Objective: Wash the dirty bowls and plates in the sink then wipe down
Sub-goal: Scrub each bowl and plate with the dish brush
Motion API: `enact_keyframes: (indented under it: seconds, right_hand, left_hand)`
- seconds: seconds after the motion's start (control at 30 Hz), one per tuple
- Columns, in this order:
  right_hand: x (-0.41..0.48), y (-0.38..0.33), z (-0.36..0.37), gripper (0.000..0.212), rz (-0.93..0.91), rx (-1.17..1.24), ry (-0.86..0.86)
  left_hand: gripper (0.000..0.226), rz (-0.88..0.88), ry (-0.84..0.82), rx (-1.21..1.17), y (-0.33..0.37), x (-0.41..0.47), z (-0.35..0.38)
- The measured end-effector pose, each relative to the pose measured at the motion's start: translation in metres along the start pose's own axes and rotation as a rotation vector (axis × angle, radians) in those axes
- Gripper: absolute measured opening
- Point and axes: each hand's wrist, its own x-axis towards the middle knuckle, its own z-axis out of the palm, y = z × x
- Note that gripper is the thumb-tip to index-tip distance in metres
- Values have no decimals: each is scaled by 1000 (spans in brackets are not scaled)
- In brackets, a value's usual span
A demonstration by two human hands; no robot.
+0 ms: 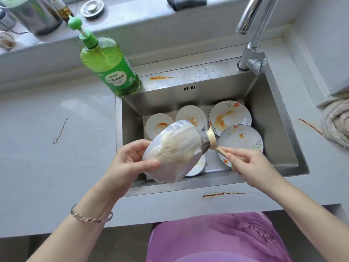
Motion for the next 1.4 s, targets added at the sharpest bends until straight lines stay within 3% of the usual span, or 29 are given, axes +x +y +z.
enact_keyframes:
  seconds: [0.07, 0.2, 0.33, 0.47, 0.63, 0.77, 0.87, 1.03, 1.17, 1.2, 1.4]
  right_hand:
    - [-2, -4, -1, 28, 9, 38, -3]
    - [-10, -25, -1, 33, -161, 50, 8]
    - [-2, -19, 3, 38, -129, -43, -2]
    - [-8, -27, 6, 34, -236, -46, 4]
    - [2, -19, 7, 32, -158, -134, 37]
    - [-6, -39, 9, 32, -272, -96, 31]
    - [9, -32, 8, 30, -207, -34, 93]
    - [28, -17, 15, 29, -42, 48, 68]
    - [36, -7, 30, 29, 105, 156, 58]
    - [35, -7, 34, 29, 114, 163, 60]
    - [12, 0, 72, 33, -5, 82, 39]
  left_hand:
    - [46, 6, 5, -24, 1, 0, -1]
    - [50, -13, 11, -4, 2, 2, -2]
    - [53, -35, 15, 36, 2, 3, -2]
    - [54, -41, 37, 51, 0, 6, -2]
    - [56, -51, 26, 66, -2, 4, -2]
    - [51, -53, -13, 96, 2, 6, -2]
    - [53, -27, 4, 72, 4, 7, -3]
    - [57, -39, 161, -113, 3, 12, -1]
    - [18, -164, 397, -328, 4, 24, 9]
    - [7, -201, 467, -358, 6, 28, 13]
    - [10, -229, 759, -481, 5, 56, 28]
